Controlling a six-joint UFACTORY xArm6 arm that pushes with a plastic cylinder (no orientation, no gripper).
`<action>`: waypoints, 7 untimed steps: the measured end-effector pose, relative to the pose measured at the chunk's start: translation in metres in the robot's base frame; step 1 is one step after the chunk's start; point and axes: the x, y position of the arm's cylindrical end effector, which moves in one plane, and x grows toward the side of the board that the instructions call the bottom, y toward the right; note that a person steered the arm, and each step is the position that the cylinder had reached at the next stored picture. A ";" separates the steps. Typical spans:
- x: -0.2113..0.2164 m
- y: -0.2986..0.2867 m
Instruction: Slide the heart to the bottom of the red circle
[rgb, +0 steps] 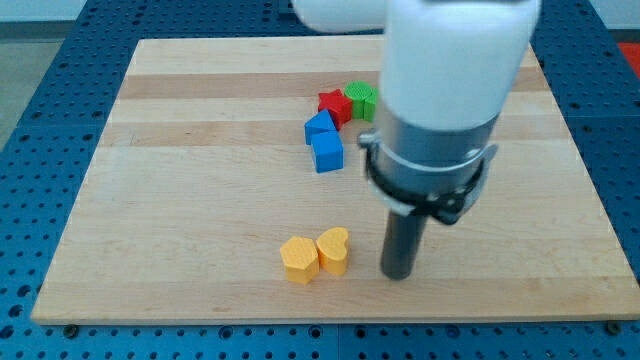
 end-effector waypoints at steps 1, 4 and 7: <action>0.018 -0.035; -0.003 -0.063; -0.060 -0.030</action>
